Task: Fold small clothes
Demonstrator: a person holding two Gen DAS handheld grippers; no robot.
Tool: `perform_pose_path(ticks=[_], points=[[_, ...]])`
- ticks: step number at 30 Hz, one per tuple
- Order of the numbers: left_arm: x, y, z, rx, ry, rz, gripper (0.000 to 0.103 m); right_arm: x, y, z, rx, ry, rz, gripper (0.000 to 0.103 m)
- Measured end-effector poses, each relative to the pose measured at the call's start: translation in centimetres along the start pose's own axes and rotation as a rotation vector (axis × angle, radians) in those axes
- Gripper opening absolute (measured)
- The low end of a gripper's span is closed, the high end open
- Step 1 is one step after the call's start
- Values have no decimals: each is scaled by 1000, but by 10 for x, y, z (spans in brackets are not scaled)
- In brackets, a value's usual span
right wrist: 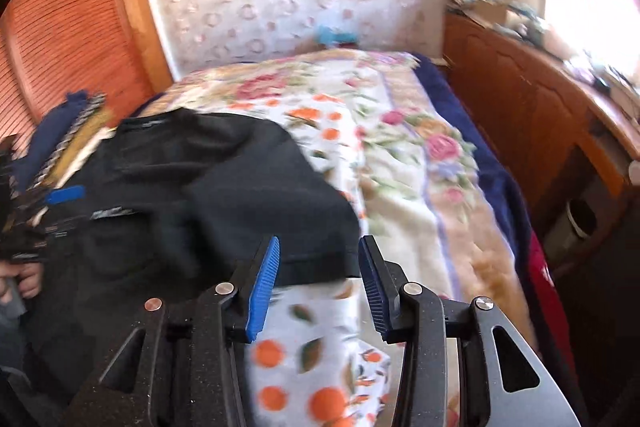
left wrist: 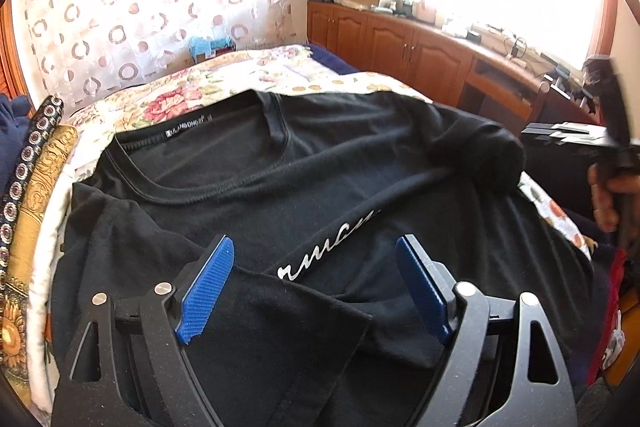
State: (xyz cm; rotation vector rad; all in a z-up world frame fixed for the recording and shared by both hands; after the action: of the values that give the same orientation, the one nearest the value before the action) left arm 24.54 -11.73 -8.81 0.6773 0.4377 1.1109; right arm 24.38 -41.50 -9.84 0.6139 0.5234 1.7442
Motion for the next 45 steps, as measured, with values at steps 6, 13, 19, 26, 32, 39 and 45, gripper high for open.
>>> perform_pose_path(ticks=[6,13,19,26,32,39,45], points=[[-2,12,0,-19,-1,-7,84,-10,-41,1,63,-80,40,43],[11,25,-5,-40,21,17,84,-9,-38,19,81,-18,59,2],[39,41,-12,-63,78,49,84,35,3,67,-29,117,125,2],[67,58,-24,-78,137,90,84,168,24,118,-82,325,371,2],[77,62,-32,-80,163,100,84,191,1,125,-60,344,335,32],[67,45,-22,-65,134,50,84,159,-5,71,37,308,226,32],[42,10,6,-18,75,-52,75,128,-24,24,127,251,135,32]])
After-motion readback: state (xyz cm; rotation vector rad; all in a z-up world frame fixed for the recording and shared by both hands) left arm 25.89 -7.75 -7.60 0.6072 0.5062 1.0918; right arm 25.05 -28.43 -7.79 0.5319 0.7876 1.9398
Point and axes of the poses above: each gripper's, at about its wrist camera, not at the fingertips, and y roughly against the way its jaws point, x to its left, z to its top, the point moved 6 cm from there along -y, roughly the way its jaws point, and after that the axes turned 5 degrees about z, right-handed, at the moved point
